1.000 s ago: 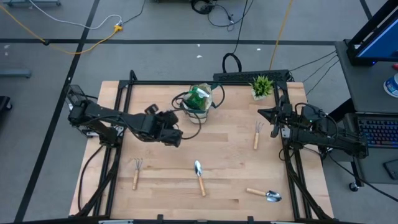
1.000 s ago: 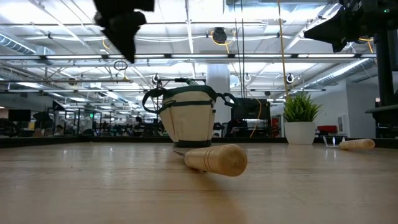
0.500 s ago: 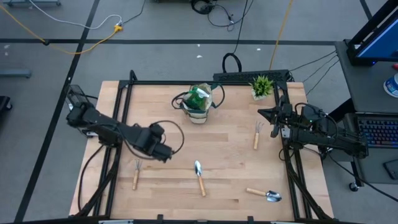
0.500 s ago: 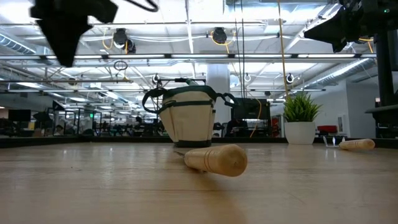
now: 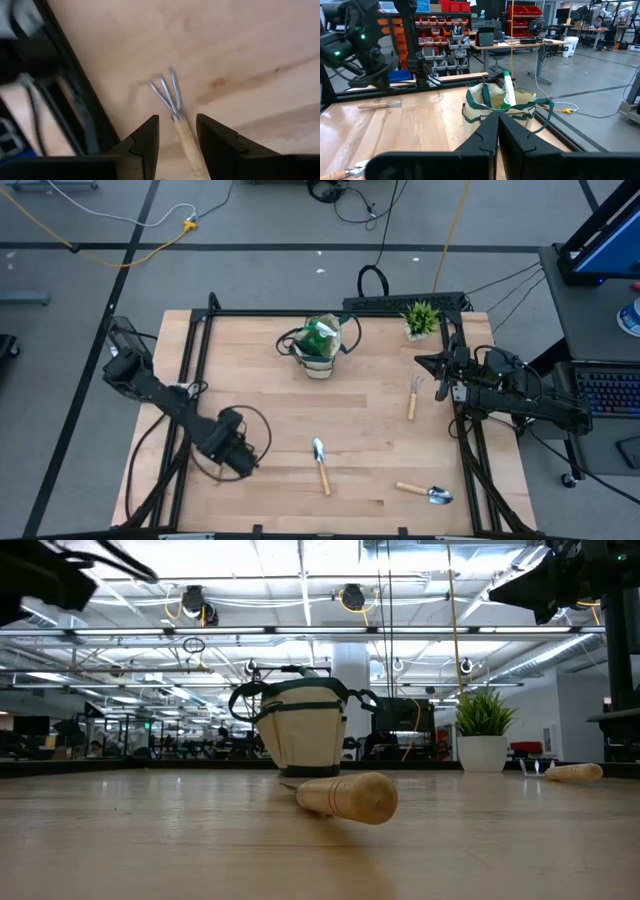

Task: Pick & Place Garden tools in Gardening bag
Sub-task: Put the bottom brown hand rake into the gardening bag

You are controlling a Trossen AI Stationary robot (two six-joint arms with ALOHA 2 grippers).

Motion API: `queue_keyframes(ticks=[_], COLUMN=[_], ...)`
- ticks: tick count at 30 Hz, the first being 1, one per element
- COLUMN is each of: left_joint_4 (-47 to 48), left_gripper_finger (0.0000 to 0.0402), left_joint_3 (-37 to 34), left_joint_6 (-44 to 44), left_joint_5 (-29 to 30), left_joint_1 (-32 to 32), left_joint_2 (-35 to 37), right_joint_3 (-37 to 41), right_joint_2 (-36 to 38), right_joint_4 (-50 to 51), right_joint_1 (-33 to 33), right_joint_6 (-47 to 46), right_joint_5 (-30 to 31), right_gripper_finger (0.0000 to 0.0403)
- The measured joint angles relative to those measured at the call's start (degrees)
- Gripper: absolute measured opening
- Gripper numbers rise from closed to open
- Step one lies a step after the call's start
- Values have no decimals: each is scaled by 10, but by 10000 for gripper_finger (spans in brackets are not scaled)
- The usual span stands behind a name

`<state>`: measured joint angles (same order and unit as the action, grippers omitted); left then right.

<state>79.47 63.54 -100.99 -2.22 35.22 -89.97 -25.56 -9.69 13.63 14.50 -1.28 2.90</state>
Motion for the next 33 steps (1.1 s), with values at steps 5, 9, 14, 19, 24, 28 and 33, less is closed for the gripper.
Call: queue_keyframes(ticks=[5, 9, 14, 19, 24, 28, 33], left_joint_4=[-33, -77, -152, -204, -211, -212, -244], left_gripper_finger=[136, 136, 136, 136, 136, 136, 136], left_joint_3=[-39, -60, -79, -97, -98, -98, -98], left_joint_6=[-99, -159, -234, -293, -320, -320, -316], left_joint_5=[-34, -56, -56, -55, -53, -53, -53], left_joint_1=[44, 77, 109, 134, 148, 148, 148], left_joint_2=[0, 0, 0, 0, 0, -7, -38], right_joint_3=[0, 0, 0, 0, 0, 0, 0], right_joint_2=[0, 0, 0, 0, 0, 0, 0], right_joint_4=[0, 0, 0, 0, 0, 0, 1], right_joint_1=[0, 0, 0, 0, 0, 0, 0], right_joint_6=[0, -12, -26, -26, -26, -26, -26], right_joint_5=[0, 0, 0, 0, 0, 0, 0], right_gripper_finger=[4, 4, 4, 4, 4, 4, 4])
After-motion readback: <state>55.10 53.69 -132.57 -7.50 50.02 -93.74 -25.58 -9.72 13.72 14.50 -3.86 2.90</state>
